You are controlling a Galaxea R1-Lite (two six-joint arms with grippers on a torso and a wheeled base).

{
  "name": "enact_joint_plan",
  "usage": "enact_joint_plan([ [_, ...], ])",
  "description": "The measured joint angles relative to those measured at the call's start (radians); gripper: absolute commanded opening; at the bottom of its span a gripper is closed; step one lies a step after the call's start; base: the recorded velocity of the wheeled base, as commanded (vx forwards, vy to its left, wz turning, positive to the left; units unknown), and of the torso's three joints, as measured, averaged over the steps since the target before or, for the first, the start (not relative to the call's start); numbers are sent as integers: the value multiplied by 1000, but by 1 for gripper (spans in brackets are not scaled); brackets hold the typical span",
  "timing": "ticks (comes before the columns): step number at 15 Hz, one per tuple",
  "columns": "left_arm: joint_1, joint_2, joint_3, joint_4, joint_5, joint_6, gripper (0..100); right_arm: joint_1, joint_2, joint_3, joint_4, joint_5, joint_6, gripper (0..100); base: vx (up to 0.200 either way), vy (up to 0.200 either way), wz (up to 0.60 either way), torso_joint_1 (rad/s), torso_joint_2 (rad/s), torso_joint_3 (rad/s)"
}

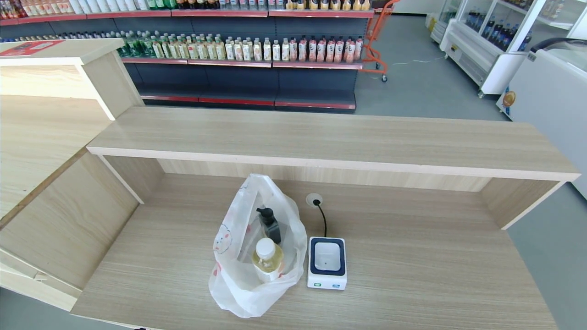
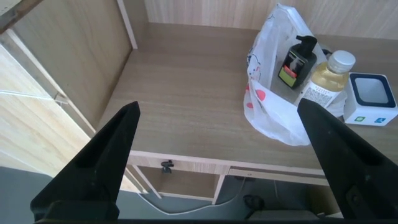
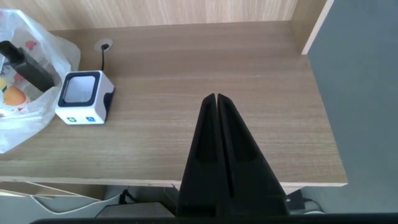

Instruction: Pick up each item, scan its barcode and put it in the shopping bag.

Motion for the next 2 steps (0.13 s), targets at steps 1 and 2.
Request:
enact_joint_plan([
  [1, 0, 0, 0, 0, 0, 0, 100, 0, 0, 0, 0, 0, 0, 0, 0, 0, 0, 0, 0, 0],
  [2, 0, 0, 0, 0, 0, 1, 100, 0, 0, 0, 0, 0, 0, 0, 0, 0, 0, 0, 0, 0],
])
